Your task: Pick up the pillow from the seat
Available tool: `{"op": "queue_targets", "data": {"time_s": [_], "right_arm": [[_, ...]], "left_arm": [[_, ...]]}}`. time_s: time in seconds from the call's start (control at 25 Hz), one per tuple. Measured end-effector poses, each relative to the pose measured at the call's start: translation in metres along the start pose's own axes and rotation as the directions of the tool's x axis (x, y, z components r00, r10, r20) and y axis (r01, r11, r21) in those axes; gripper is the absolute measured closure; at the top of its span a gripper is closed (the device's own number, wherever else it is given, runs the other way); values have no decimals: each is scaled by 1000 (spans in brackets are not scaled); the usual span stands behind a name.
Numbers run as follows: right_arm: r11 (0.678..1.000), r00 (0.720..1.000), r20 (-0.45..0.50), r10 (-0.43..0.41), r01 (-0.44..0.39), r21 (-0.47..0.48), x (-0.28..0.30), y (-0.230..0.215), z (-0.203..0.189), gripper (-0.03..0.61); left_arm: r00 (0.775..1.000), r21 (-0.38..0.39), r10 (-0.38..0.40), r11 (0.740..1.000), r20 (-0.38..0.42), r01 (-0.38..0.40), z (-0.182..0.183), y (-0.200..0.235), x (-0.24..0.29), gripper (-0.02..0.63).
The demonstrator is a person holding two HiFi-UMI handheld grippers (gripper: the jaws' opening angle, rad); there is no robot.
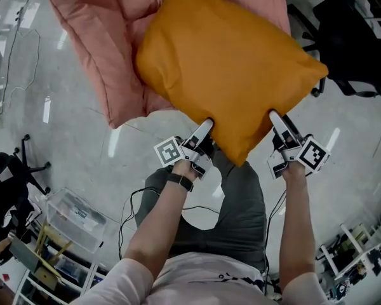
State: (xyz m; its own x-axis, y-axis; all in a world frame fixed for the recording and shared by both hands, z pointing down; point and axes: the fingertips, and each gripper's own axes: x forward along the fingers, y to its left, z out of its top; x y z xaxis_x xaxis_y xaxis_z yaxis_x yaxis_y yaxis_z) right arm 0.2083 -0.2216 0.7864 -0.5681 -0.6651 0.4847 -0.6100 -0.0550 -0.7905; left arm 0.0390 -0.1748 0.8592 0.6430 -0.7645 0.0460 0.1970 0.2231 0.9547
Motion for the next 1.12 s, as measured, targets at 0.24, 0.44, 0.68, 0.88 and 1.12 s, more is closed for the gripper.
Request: {"op": "queue_targets", "data": {"time_s": [0.24, 0.44, 0.68, 0.88, 1.12], "right_arm": [[998, 998, -29, 61, -60, 13, 6, 0, 1, 204], [996, 995, -41, 93, -93, 5, 4, 16, 5, 302], [993, 993, -32, 118, -117, 20, -4, 45, 8, 349], [986, 987, -24, 162, -160, 46, -18, 75, 10, 390], [978, 978, -34, 208, -206, 36, -36, 114, 16, 410]], "left_arm": [[997, 17, -53, 998, -50, 54, 1, -9, 7, 171], [999, 11, -24, 1000, -27, 25, 0, -23, 4, 253], [1000, -15, 19, 1000, -24, -20, -2, -54, -3, 313], [998, 31, 44, 999, -38, -43, -7, -91, -10, 381], [995, 81, 64, 995, -76, -57, -12, -134, -15, 436]]}}
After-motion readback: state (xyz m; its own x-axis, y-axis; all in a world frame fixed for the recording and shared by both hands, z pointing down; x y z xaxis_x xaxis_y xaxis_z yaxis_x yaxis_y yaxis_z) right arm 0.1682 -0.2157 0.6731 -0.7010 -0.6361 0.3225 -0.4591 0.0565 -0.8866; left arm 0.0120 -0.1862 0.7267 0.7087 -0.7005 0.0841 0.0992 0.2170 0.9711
